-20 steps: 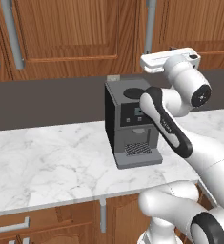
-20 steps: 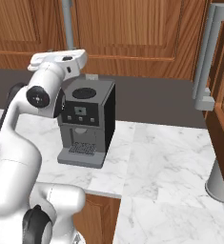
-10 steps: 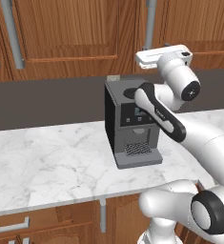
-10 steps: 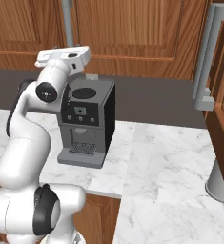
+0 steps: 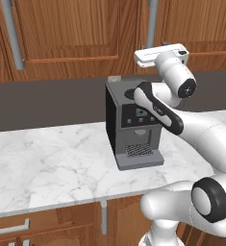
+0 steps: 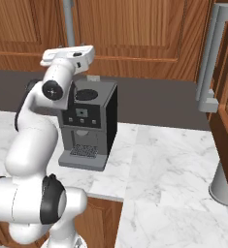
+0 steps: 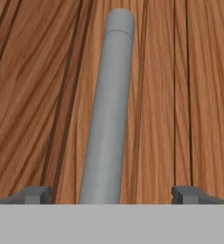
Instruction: Get the candle and the beer from the cabinet and move them to the dining counter.
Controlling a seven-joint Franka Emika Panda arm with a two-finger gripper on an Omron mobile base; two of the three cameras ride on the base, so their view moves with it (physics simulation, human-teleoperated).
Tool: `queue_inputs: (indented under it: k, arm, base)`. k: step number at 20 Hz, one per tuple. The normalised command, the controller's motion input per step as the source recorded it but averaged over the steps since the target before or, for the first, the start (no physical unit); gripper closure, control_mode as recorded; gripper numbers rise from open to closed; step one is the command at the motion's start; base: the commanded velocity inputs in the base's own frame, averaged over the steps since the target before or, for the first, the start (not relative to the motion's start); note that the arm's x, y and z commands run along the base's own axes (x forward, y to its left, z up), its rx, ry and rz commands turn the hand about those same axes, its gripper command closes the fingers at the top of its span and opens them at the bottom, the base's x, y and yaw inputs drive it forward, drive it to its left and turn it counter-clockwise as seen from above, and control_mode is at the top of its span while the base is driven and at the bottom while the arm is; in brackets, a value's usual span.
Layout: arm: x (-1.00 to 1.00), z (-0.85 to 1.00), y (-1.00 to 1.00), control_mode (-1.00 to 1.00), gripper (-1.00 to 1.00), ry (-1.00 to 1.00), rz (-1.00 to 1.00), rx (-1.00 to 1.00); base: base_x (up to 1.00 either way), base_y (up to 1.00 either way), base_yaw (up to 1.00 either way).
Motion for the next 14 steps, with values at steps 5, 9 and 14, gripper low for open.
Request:
queue_inputs:
  k: [5, 9, 14]
  arm:
    - [0.22, 0.0, 0.01, -1.0, -1.0, 0.0, 0.0, 0.0]
    - [0.22, 0.0, 0.02, -1.0, -1.0, 0.0, 0.0, 0.0]
    - [0.21, 0.0, 0.03, -1.0, -1.0, 0.0, 0.0, 0.0]
  base:
    - [0.0, 0.0, 0.0]
    - [0.0, 0.0, 0.0]
    - [0.0, 0.0, 0.0]
